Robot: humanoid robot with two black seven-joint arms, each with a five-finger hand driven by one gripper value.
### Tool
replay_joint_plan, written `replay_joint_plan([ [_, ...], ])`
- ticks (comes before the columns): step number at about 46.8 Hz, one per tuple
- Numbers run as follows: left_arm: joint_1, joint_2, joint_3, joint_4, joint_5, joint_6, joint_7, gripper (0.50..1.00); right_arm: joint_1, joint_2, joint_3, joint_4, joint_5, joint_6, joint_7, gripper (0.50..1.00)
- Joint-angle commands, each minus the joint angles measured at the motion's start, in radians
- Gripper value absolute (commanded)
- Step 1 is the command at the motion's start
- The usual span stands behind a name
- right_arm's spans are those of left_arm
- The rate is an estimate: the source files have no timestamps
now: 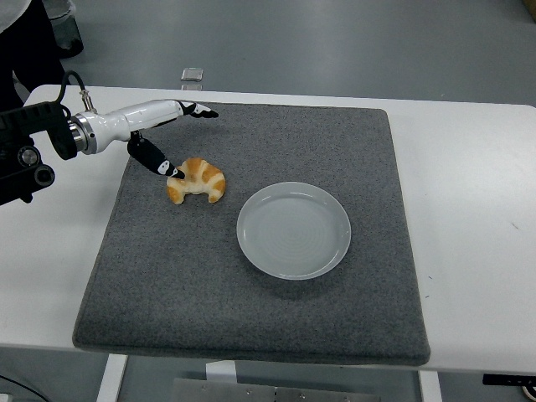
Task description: Place the bread on the plate
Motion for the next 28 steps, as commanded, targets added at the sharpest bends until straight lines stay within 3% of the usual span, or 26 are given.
replay_joint_plan([
  [1, 0.028, -0.032, 0.005, 0.013, 0.009, 0.052, 0.001, 0.999, 0.0, 0.0, 0.0, 0.0, 0.0, 0.0, 0.0, 0.932],
  [28, 0.07, -0.123, 0.005, 0.126, 0.022, 0.069, 0.001, 0.996, 0.0, 0.0, 0.0, 0.0, 0.0, 0.0, 0.0, 0.93],
])
